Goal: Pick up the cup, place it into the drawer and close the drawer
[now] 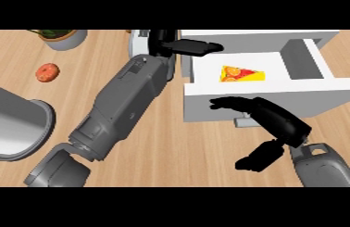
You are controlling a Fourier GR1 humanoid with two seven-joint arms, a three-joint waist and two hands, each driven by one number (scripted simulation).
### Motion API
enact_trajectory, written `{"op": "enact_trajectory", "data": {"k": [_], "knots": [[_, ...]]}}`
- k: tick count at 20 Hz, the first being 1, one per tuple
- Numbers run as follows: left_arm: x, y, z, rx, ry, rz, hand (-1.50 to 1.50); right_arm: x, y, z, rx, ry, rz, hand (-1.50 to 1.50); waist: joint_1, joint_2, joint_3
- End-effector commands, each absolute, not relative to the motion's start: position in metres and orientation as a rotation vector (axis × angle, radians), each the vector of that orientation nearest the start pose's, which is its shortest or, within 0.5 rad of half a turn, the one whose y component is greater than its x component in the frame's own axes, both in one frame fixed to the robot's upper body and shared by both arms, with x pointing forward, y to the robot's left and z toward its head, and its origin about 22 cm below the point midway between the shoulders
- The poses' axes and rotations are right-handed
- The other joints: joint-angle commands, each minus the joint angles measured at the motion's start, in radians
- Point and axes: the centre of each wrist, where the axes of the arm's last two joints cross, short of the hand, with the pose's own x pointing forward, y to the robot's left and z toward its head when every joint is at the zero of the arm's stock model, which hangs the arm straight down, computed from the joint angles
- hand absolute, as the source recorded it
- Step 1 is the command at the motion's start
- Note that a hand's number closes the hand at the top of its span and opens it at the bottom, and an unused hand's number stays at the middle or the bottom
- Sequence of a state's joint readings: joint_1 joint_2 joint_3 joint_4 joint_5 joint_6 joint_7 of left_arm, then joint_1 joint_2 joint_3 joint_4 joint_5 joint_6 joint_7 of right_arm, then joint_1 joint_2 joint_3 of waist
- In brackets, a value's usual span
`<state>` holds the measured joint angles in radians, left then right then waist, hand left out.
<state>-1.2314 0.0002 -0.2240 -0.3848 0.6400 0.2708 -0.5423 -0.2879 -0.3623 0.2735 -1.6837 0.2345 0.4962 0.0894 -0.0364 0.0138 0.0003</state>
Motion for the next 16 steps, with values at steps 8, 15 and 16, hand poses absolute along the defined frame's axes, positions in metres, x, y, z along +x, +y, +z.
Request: {"op": "enact_trajectory", "data": {"k": [8, 15, 16], "knots": [[0.430, 0.083, 0.080, -0.322, -1.919, 0.080, -1.50, 0.340, -0.196, 0.001, -0.130, -1.299, 1.325, 1.50, 0.100, -0.004, 0.001], [0.429, 0.111, 0.081, -0.363, -1.912, 0.090, -1.50, 0.384, -0.220, 0.001, -0.165, -1.439, 1.162, 1.50, 0.147, 0.001, 0.004], [0.426, 0.130, 0.064, -0.366, -1.896, 0.081, -1.50, 0.385, -0.256, 0.006, -0.199, -1.460, 1.129, 1.50, 0.155, 0.009, 0.004]]}}
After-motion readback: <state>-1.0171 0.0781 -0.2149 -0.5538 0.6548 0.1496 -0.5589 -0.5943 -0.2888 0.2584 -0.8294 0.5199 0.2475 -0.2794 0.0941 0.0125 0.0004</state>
